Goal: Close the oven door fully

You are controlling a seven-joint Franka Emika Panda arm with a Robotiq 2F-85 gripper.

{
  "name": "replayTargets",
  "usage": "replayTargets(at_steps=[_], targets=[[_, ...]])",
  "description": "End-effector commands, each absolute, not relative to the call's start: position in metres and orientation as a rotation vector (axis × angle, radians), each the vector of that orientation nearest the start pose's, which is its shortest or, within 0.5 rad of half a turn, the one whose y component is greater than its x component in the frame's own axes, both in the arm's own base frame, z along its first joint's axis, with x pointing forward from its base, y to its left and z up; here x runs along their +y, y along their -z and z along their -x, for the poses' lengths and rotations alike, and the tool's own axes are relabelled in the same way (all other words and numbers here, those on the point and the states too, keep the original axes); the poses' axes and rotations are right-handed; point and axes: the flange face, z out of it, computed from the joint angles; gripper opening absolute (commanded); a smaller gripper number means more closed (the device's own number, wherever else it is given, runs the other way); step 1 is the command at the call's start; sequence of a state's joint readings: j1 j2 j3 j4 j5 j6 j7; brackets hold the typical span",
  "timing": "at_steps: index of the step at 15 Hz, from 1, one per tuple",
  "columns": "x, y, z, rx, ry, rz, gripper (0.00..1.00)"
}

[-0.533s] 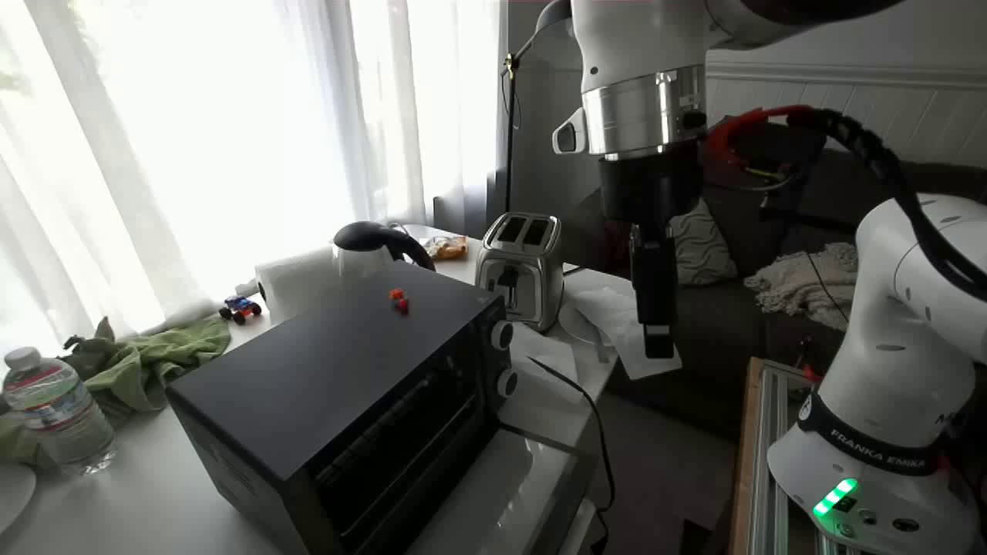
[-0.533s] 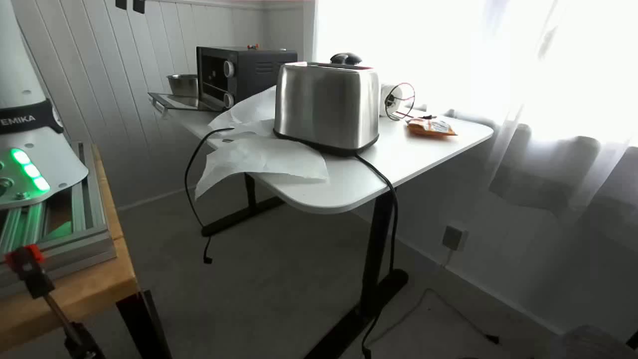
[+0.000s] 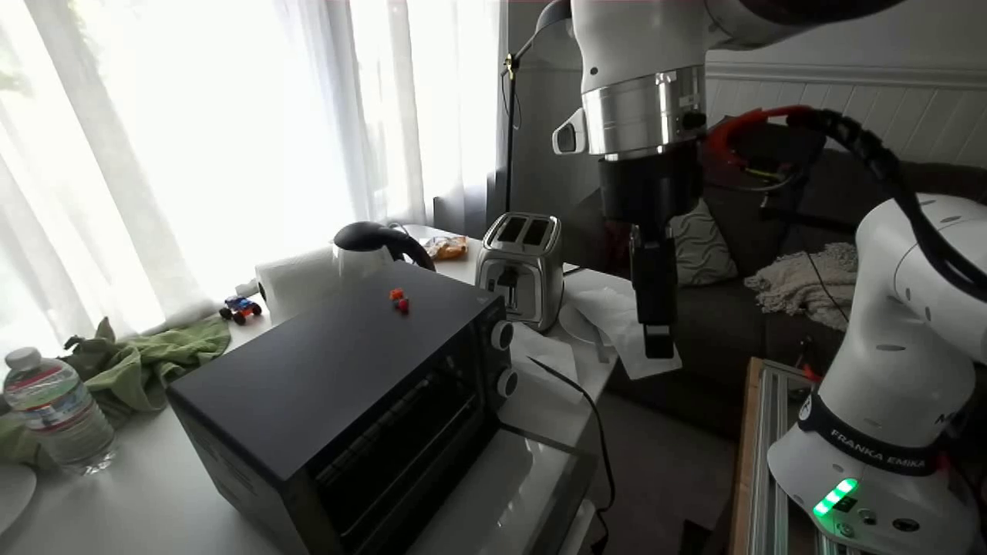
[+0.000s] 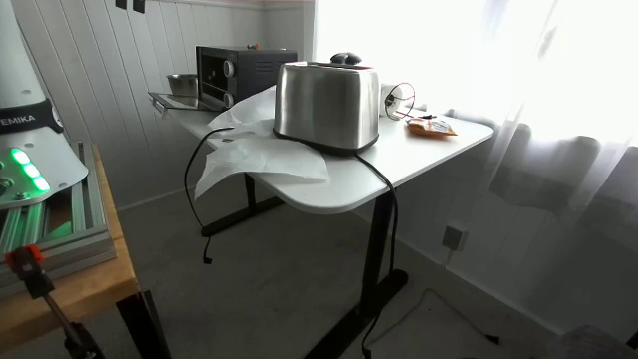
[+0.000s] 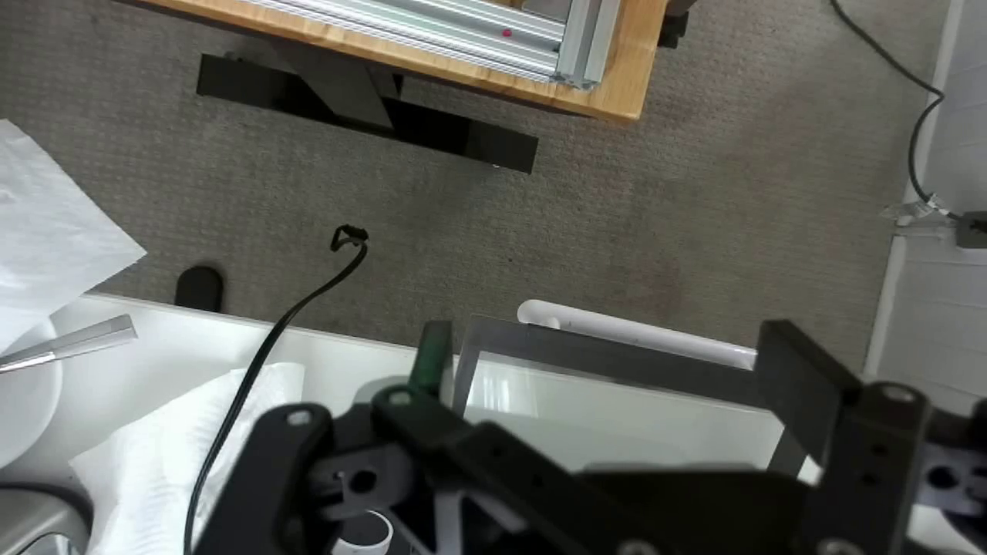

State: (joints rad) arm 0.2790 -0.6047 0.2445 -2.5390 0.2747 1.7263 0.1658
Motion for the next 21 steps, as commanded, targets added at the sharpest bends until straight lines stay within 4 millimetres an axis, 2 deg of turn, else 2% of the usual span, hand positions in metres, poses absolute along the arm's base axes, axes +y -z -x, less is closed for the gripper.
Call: replayTargets(at_steps=[1, 2, 4, 6, 11, 13, 16, 20, 21], targets=[[0.187, -0.439, -0.296, -0.293, -0.386, 3.035, 1.00], [0.183, -0.430, -0.298, -0.344, -0.381, 2.995, 1.00], [0.169, -0.414, -0.304, -0.303, -0.360, 2.991, 1.00], [0.152, -0.393, -0.315, -0.341, -0.313, 2.975, 1.00], [0.125, -0.354, -0.338, -0.673, -0.182, 2.824, 1.00], [0.111, -0.343, -0.349, -0.742, -0.170, 2.735, 1.00], [0.100, -0.330, -0.361, -0.793, -0.206, 2.593, 1.00], [0.095, -0.305, -0.372, -0.705, -0.328, 2.571, 1.00], [0.093, -0.315, -0.362, -0.733, -0.269, 2.606, 1.00]])
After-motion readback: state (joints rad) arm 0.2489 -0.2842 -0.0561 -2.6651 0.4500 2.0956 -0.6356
